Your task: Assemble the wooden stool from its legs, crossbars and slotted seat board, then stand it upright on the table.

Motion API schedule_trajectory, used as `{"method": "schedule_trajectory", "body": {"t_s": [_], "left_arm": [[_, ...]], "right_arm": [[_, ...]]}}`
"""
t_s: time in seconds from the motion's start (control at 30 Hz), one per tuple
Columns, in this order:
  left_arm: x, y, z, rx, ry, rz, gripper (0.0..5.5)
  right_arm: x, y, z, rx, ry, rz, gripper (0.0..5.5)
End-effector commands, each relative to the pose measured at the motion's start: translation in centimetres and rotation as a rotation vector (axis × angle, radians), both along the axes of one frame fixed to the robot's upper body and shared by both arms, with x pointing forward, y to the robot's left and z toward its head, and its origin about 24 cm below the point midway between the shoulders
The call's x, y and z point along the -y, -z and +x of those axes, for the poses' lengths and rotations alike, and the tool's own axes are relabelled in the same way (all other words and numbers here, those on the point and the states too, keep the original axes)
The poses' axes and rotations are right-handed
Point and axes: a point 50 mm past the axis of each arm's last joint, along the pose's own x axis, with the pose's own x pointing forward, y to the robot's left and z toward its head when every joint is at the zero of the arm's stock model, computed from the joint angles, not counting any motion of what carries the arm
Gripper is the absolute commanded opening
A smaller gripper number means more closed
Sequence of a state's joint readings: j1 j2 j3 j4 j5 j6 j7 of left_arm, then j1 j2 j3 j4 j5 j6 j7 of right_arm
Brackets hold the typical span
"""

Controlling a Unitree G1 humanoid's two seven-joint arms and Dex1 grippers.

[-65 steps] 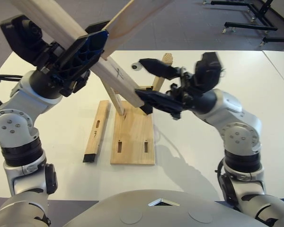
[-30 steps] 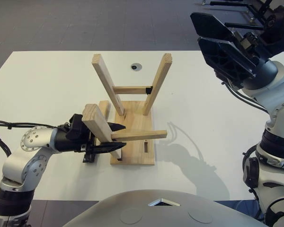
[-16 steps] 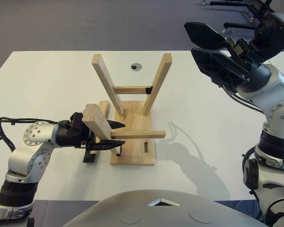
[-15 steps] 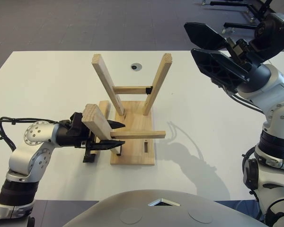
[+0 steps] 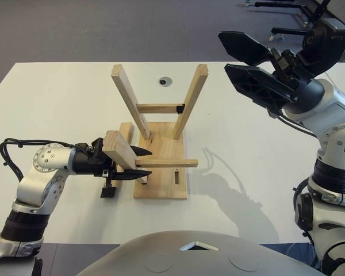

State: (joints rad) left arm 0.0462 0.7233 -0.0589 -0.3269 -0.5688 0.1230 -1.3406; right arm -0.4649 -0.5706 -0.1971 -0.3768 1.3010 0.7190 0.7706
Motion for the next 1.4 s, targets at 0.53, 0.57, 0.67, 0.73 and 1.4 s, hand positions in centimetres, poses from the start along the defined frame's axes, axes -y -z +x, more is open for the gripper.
{"method": "schedule_trajectory", "body": {"t_s": [0.53, 0.57, 0.67, 0.73, 1.4], "left_arm": [[-0.5, 1.3, -0.6, -0.032, -0.093, 0.207, 3.47], [-0.6, 1.1, -0.7, -0.028, -0.092, 0.206, 3.57], [-0.6, 0.4, -1.1, -0.012, -0.074, 0.197, 4.09], [-0.5, -0.2, -1.4, -0.003, -0.065, 0.181, 4.37], [-4.3, -0.1, -3.6, -0.083, -0.29, 0.334, 5.38]], "right_arm": [[-0.6, 0.0, -0.3, 0.049, 0.038, -0.028, 4.56], [-0.6, 0.0, -0.2, 0.05, 0.039, -0.027, 4.56], [-0.5, 0.1, -0.3, 0.05, 0.049, -0.027, 4.56], [-0.4, 0.1, -0.3, 0.05, 0.054, -0.027, 4.56], [0.0, 0.3, -0.2, 0.037, 0.065, -0.03, 4.56]]}}
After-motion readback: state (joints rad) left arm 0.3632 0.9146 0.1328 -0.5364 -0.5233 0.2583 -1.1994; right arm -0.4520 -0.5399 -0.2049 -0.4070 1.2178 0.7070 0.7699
